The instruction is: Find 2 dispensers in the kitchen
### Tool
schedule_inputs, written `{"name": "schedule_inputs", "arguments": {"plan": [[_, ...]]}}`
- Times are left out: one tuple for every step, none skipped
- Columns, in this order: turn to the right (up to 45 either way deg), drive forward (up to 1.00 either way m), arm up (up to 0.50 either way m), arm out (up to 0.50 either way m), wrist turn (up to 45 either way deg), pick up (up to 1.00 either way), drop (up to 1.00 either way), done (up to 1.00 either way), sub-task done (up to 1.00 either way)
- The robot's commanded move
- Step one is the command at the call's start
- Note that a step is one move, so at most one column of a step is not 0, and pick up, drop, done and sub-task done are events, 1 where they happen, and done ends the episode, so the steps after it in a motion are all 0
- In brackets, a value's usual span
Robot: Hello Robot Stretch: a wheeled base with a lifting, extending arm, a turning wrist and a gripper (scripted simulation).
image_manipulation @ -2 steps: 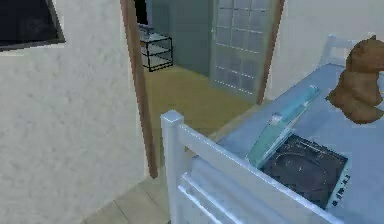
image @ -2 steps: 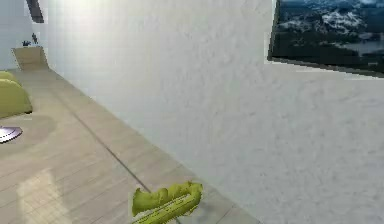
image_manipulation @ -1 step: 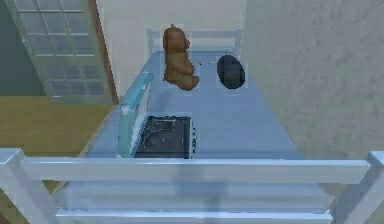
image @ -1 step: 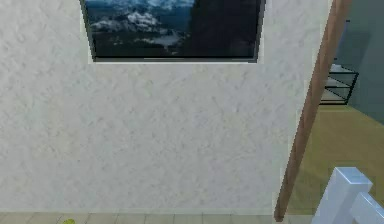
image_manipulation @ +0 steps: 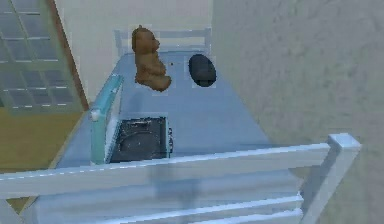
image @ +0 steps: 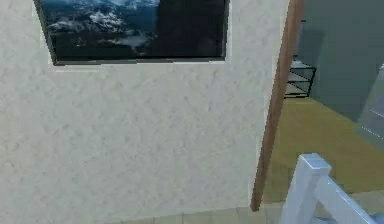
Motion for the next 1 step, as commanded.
{"name": "schedule_inputs", "arguments": {"plan": [[0.0, 0.60, 0.00, 0.00, 0.0, 0.00, 0.00, 0.00, 0.00]]}}
